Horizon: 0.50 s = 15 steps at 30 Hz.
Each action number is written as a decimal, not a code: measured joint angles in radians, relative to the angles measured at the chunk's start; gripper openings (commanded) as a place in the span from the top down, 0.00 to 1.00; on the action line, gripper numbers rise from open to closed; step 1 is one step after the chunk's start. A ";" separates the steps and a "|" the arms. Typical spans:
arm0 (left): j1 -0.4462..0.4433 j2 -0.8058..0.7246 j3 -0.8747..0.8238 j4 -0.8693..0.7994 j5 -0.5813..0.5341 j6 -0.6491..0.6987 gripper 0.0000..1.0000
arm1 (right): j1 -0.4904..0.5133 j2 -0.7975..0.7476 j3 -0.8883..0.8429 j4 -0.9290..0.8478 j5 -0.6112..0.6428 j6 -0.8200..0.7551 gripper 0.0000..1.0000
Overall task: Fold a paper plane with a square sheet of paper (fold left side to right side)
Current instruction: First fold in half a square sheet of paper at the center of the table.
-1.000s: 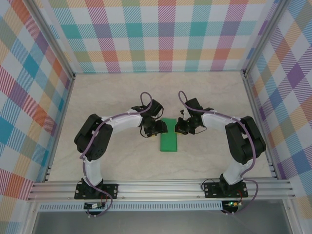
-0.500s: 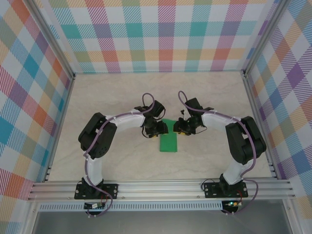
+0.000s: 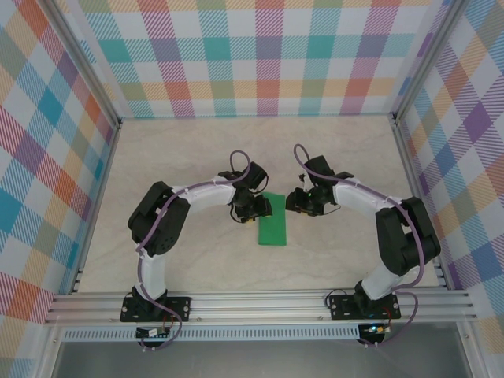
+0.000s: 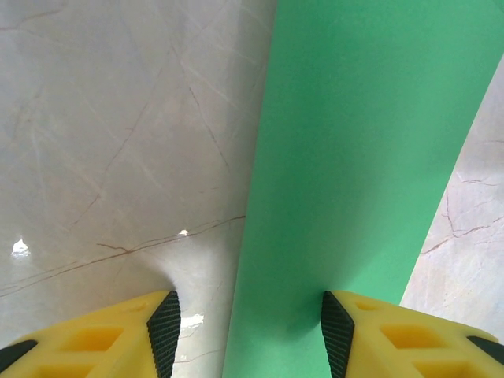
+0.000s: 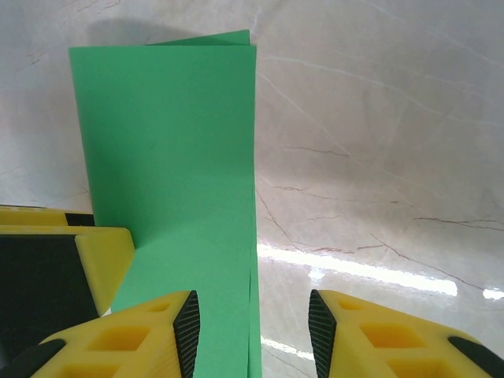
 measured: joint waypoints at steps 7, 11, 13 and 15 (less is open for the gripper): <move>-0.001 0.009 0.014 -0.002 0.000 -0.014 0.46 | 0.000 0.000 -0.011 -0.001 0.000 0.000 0.56; -0.002 0.011 0.014 -0.002 0.000 -0.019 0.46 | 0.000 0.000 -0.013 0.000 0.000 0.000 0.56; -0.002 0.011 0.014 -0.002 0.000 -0.021 0.46 | 0.000 0.000 -0.017 0.000 0.000 0.000 0.56; -0.002 0.011 0.014 -0.002 -0.001 -0.021 0.46 | 0.000 0.000 -0.023 0.001 0.000 0.000 0.56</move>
